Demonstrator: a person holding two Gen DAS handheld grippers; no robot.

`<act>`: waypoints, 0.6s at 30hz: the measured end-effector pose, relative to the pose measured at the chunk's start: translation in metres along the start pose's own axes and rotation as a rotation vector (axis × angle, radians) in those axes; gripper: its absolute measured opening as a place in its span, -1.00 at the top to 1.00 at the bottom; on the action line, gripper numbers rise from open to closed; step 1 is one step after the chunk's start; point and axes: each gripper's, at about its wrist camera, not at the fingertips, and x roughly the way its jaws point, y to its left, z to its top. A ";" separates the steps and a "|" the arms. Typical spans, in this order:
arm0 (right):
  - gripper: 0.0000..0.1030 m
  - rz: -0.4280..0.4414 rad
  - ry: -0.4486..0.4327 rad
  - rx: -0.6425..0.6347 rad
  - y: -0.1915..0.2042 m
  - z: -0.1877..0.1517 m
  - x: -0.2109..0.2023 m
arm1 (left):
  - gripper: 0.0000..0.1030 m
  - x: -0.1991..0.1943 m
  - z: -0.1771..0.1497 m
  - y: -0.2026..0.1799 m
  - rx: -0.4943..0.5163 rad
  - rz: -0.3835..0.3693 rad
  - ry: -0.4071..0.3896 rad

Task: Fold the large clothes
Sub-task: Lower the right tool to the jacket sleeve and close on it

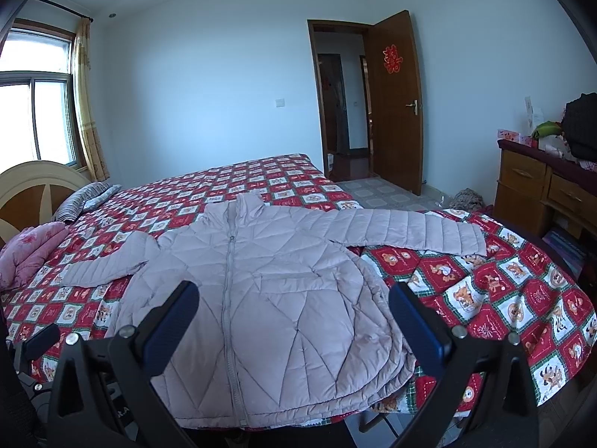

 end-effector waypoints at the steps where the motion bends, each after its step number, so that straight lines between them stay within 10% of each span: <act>1: -1.00 0.000 0.003 0.000 0.001 0.000 0.000 | -0.98 0.000 0.000 0.000 0.000 0.000 0.001; 18: -1.00 -0.036 0.143 0.042 -0.026 0.002 0.055 | -0.98 0.040 0.013 0.010 -0.022 -0.037 0.043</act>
